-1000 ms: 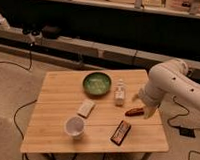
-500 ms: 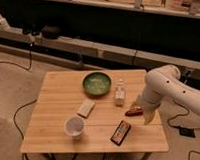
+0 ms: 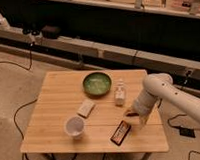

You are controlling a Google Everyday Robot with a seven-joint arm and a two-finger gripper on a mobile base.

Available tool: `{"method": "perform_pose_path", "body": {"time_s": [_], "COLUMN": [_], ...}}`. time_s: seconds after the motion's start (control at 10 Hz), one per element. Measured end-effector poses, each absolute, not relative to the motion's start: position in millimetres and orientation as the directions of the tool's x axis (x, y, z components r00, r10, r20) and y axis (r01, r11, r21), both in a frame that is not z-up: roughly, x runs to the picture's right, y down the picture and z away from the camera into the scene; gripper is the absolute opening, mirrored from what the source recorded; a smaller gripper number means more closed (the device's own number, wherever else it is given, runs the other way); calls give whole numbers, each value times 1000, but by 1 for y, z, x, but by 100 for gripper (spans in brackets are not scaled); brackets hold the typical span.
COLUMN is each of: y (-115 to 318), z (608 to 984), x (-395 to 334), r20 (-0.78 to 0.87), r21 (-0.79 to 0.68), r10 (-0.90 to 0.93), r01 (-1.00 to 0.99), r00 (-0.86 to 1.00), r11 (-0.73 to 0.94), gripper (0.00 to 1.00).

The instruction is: Place the eraser on the white sponge

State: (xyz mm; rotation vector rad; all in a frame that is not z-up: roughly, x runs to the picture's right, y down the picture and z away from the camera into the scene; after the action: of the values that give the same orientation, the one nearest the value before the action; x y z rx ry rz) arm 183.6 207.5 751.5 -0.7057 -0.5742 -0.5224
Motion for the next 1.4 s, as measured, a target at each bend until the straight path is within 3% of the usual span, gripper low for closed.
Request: {"method": "perform_pose_path", "body": {"time_s": [0.7, 1.4], "y": [221, 226], "z": [780, 802], "x": [162, 132], "r20": [715, 677], "r21": [-369, -399], "r10": [-430, -412], "r01": [820, 775], "r00": [551, 610], "r11": [437, 491], "gripper": [65, 65]}}
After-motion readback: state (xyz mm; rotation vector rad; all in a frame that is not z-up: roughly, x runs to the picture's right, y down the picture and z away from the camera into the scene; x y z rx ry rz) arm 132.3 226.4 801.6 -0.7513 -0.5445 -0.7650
